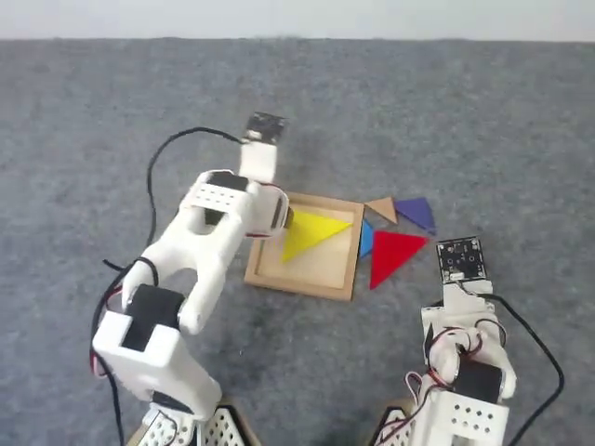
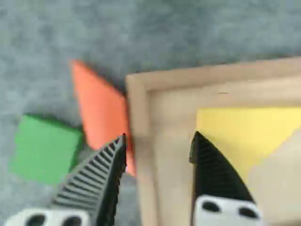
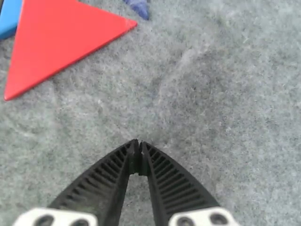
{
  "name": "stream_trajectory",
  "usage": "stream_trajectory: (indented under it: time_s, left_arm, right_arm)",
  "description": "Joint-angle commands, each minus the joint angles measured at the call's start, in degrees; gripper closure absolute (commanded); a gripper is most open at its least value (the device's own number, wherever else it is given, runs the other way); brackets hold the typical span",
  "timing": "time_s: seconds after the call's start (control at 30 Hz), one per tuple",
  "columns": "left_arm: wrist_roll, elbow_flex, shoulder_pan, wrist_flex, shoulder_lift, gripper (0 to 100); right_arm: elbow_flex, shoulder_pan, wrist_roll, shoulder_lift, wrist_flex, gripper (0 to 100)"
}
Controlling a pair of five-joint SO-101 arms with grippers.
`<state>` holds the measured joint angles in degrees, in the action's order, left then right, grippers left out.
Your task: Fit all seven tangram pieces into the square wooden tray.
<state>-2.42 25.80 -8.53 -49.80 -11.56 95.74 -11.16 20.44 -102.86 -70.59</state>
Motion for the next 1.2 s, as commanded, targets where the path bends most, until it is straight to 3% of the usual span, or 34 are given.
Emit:
stream_trajectory:
  time_s: [0.0,0.73,1.0,1.17]
  left_arm:
    - [3.69,-0.40,-2.99,-1.05,0.70,81]
    - [13.71,-0.66,-20.13,-14.86,1.23,82]
    - [14.07,-1.10,-7.30,-12.31,-0.88,82]
    - [15.74,-8.57,1.41,-16.35,-7.30,82]
  right_arm:
    - [0.79,-0.92,0.62,0.04,-0.48,99.2]
    - [0.79,-0.92,0.62,0.04,-0.48,99.2]
    - [0.79,-0.92,0.62,0.04,-0.48,99.2]
    - [0.79,-0.92,0.62,0.04,-0.48,99.2]
